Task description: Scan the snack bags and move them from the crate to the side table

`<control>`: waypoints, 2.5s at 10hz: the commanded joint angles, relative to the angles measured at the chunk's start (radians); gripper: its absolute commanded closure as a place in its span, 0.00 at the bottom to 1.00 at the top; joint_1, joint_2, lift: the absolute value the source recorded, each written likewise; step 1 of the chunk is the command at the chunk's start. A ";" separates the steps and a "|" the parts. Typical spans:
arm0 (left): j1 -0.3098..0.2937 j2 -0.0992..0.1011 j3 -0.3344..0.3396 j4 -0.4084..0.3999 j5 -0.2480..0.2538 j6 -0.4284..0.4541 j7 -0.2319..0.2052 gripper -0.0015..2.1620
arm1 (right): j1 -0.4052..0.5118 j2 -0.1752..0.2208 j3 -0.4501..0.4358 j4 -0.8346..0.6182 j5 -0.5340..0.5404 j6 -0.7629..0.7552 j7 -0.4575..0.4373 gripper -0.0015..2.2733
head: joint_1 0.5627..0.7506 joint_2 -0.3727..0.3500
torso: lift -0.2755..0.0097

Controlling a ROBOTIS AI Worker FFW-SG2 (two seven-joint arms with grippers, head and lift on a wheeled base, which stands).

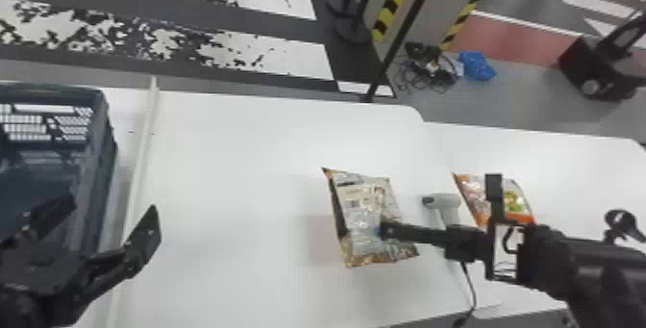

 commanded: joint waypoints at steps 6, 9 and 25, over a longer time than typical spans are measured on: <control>-0.003 0.000 -0.004 0.017 -0.005 -0.021 0.000 0.01 | -0.173 -0.012 -0.162 0.206 -0.086 -0.169 -0.147 0.88 | 0.70 0.03 | 0.66; -0.008 0.000 -0.005 0.025 -0.005 -0.025 -0.005 0.01 | -0.240 -0.006 -0.162 0.327 -0.100 -0.258 -0.304 0.88 | 0.70 0.03 | 0.66; 0.014 0.009 -0.028 -0.006 -0.018 -0.021 -0.011 0.01 | -0.453 -0.010 0.036 0.766 -0.088 -0.712 -1.014 0.02 | 0.70 0.03 | 0.66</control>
